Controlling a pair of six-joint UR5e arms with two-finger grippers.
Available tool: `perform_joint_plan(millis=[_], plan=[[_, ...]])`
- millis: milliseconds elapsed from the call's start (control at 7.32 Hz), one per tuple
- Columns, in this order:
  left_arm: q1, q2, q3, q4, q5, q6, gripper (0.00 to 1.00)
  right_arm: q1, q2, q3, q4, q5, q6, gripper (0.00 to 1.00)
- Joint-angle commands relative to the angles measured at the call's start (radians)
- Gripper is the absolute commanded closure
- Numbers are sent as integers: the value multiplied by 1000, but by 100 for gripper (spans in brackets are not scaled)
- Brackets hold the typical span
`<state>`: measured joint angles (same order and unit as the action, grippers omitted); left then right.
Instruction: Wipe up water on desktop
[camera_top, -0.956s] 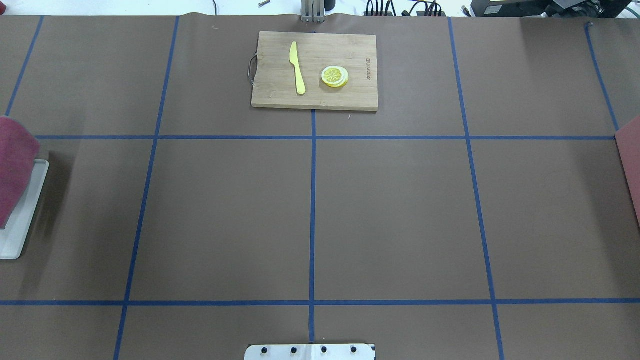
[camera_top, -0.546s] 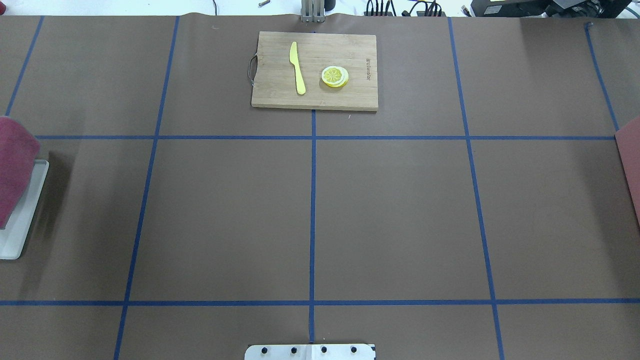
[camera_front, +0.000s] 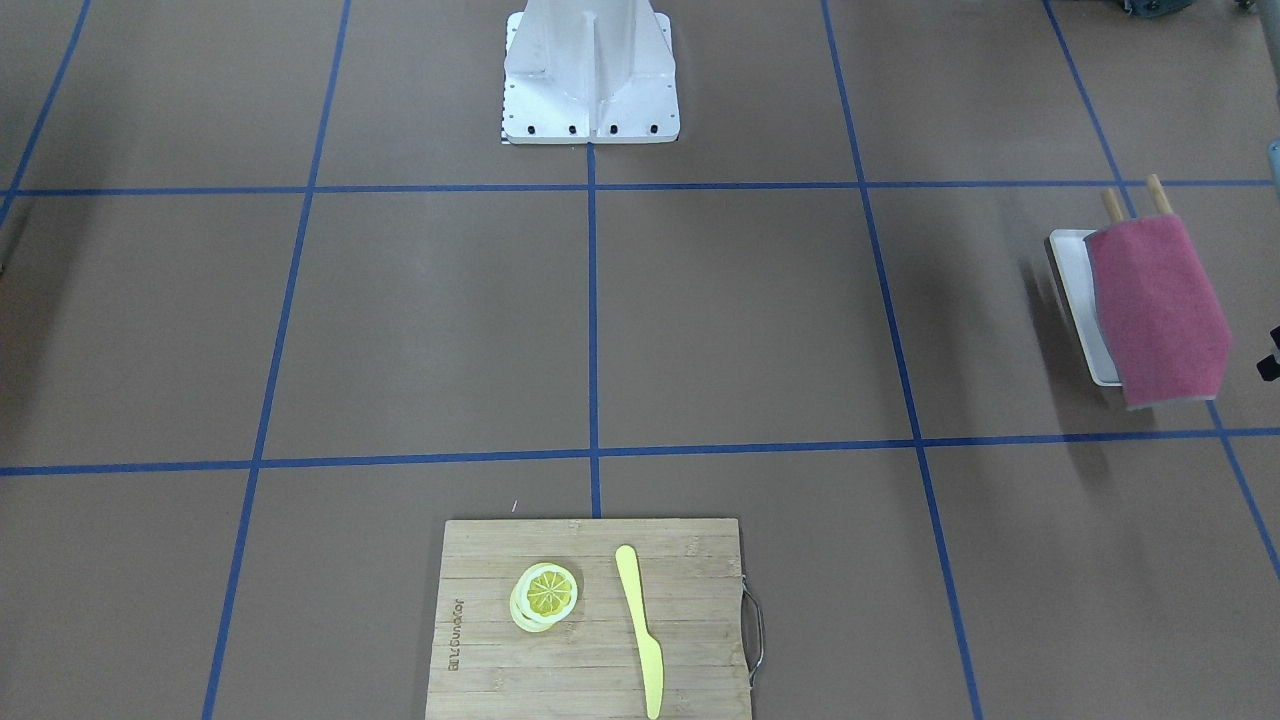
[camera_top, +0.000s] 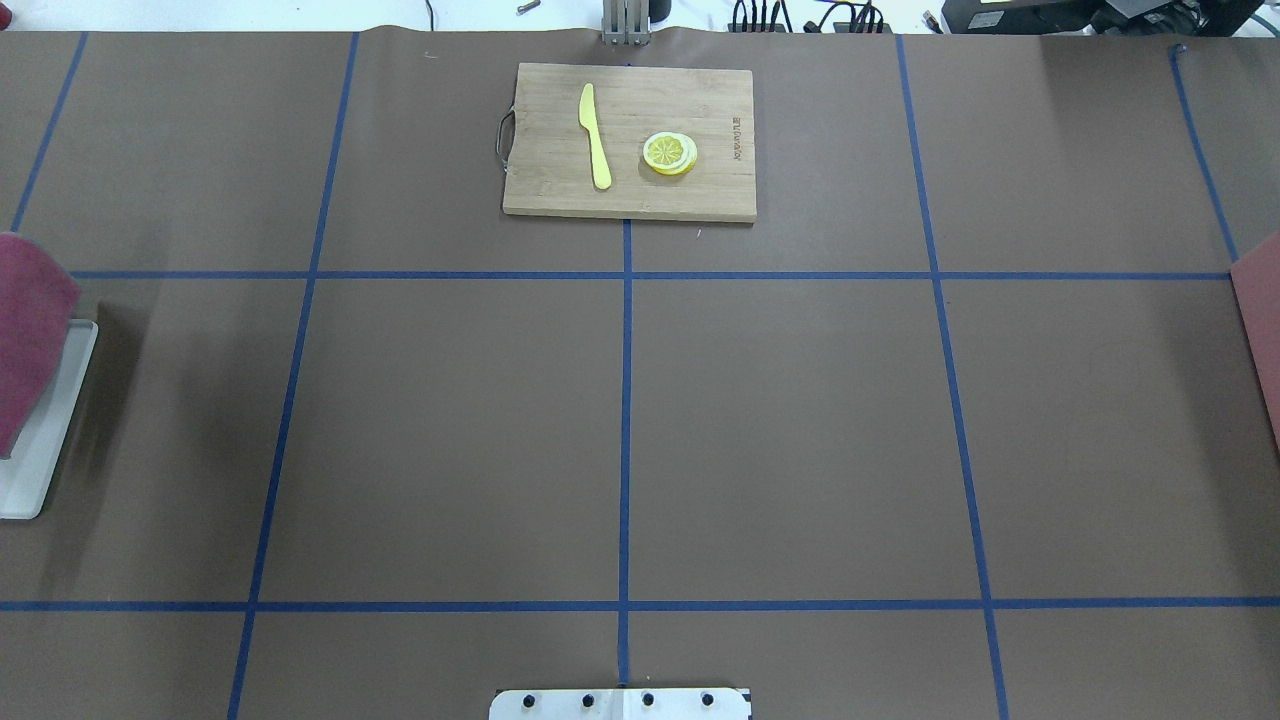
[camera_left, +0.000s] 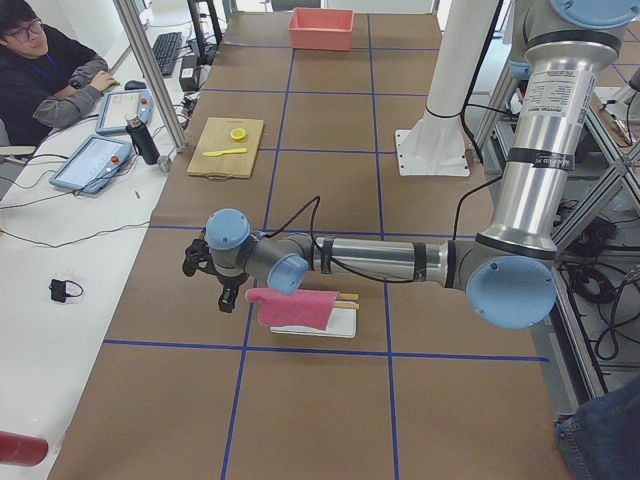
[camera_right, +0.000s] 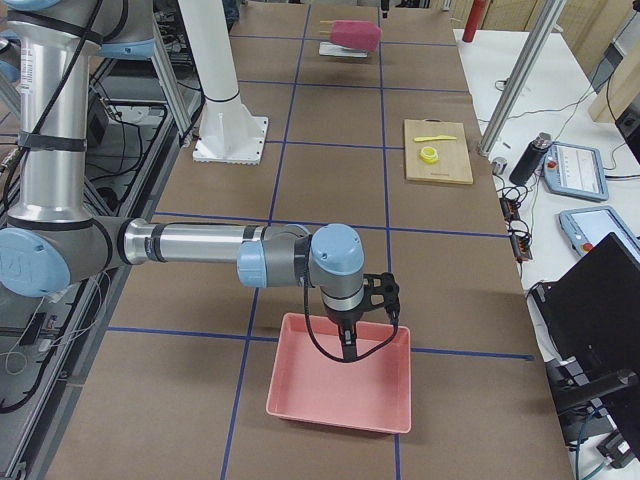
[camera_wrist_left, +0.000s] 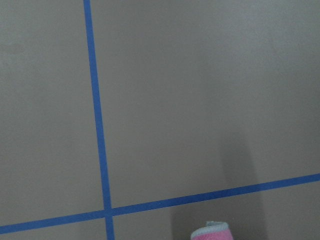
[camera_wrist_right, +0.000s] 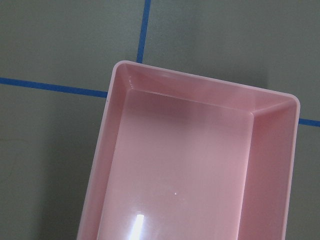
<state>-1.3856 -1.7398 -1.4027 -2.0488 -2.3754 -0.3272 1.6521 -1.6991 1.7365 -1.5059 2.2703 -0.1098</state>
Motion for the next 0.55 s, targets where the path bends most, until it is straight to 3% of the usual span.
perform_joint_plan(millis=[0,410], plan=[[42,5,45,-100,-1,-42,20,-2,-1,0,1,0,2,0],[46,35,50,-140,-4,-44,33,0,1,2,3,-2,4,0]])
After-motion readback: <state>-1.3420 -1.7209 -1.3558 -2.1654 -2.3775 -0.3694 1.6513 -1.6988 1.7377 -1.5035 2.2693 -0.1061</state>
